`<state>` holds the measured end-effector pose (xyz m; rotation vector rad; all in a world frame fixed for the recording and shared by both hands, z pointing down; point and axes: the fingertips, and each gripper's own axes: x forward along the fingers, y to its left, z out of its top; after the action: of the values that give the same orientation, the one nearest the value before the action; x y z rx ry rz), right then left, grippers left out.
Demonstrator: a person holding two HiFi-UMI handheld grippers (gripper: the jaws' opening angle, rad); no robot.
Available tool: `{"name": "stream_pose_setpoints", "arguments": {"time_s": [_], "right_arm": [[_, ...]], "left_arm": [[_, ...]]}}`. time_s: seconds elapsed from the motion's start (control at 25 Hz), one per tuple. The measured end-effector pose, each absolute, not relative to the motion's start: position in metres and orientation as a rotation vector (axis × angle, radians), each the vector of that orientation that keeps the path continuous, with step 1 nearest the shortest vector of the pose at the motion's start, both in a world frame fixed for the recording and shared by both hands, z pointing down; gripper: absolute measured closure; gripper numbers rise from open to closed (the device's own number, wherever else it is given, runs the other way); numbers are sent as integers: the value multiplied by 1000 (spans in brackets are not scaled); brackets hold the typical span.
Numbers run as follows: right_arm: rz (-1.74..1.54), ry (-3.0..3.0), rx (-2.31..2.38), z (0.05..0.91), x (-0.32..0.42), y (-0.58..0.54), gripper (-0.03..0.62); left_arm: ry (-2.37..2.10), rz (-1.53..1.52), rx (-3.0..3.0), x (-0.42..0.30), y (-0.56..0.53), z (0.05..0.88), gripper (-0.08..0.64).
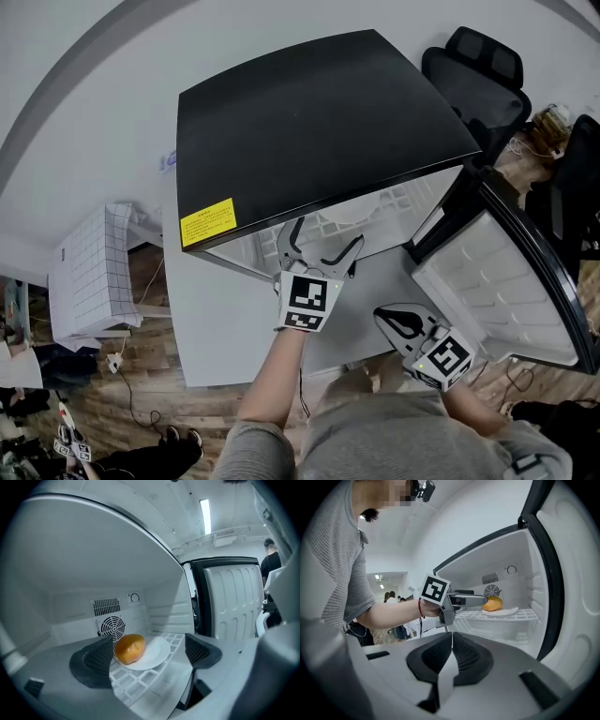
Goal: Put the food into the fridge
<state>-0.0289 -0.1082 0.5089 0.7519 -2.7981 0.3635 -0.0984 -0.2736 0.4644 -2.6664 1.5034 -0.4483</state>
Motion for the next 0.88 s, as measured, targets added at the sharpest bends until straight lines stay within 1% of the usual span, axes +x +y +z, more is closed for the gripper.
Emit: {"name": "stream_pose_setpoints", "arguments": {"time_s": [0.6,0.64,0.68,0.72,0.76,0.8,0.84,0.88], "right_arm": [[334,-2810,758,502,-29,-109,578],[335,-2809,760,502,-29,-108,578],[335,-2805,762,503,-28,-108,578],[335,-2800,763,504,-27,-107,578],[334,-2797,765,504,-27,-107,578],[332,-2797,766,505,-26,-106,578],[329,-2798,767,504,-26,-106,578],[327,-2800,767,504,-26,-106,578]], "left_arm": [[1536,-460,-2667,-105,-261,470,103],[1530,-465,-2665,-105,-260,470,124],[1524,-469,-2663,-104,-259,470,186],[1517,-470,-2662,-104,-257,470,276],[1508,-469,-2666,-103,-256,470,350],[1497,-468,-2676,-102,-254,470,475],[1483,-467,-2693,-101,-253,471,549],[1471,-467,-2710,-100,-252,472,549]]}}
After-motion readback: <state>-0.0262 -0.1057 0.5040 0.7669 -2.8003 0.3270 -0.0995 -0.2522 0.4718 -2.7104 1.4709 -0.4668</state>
